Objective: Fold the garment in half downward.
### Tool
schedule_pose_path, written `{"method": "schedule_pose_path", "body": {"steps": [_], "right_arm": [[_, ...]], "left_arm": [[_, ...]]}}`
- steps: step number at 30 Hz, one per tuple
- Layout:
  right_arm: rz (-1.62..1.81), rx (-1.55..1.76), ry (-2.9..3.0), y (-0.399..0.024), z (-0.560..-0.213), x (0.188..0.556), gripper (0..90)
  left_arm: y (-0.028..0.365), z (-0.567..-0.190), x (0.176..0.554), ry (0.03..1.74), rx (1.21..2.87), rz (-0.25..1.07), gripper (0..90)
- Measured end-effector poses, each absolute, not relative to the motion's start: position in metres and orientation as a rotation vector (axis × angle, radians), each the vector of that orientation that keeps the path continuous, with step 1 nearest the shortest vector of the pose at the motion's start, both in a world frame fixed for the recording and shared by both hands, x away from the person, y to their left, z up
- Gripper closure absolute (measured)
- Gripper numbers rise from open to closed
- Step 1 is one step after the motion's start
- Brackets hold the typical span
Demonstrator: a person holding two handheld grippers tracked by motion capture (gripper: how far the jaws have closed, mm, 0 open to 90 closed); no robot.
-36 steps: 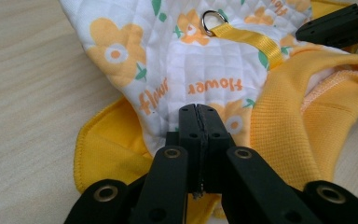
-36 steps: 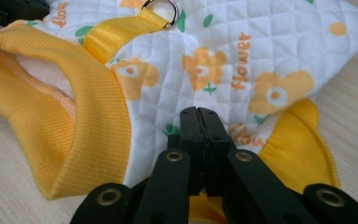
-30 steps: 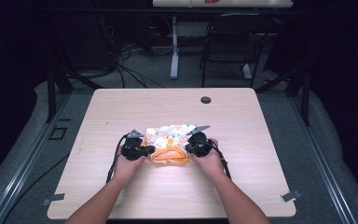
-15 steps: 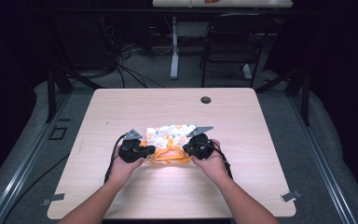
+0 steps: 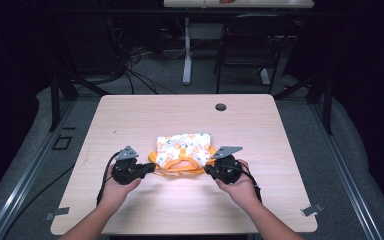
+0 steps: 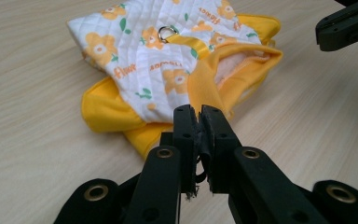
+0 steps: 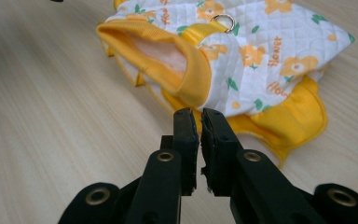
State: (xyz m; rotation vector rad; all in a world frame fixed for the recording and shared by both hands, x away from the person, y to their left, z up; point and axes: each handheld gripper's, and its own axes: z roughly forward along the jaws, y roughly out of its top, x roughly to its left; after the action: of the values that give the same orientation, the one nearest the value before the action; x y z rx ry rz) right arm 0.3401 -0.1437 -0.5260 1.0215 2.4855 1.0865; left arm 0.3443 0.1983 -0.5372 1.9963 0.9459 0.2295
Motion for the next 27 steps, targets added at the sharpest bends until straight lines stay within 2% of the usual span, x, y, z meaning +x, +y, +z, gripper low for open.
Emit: {"method": "schedule_pose_path", "body": {"steps": [16,22,27], "right_arm": [[1.113,1.017,2.511,-0.155,-0.549,0.296,83.2],[1.080,0.942,2.524,-0.148,-0.557,0.283,81.9],[1.070,0.919,2.506,-0.146,-0.561,0.278,80.3]], "left_arm": [[0.228,-0.560,0.301,0.970,2.018,0.290,83.9],[0.229,-0.569,0.298,0.948,2.046,0.325,82.4],[0.227,-0.570,0.296,0.948,2.020,0.300,80.9]]}}
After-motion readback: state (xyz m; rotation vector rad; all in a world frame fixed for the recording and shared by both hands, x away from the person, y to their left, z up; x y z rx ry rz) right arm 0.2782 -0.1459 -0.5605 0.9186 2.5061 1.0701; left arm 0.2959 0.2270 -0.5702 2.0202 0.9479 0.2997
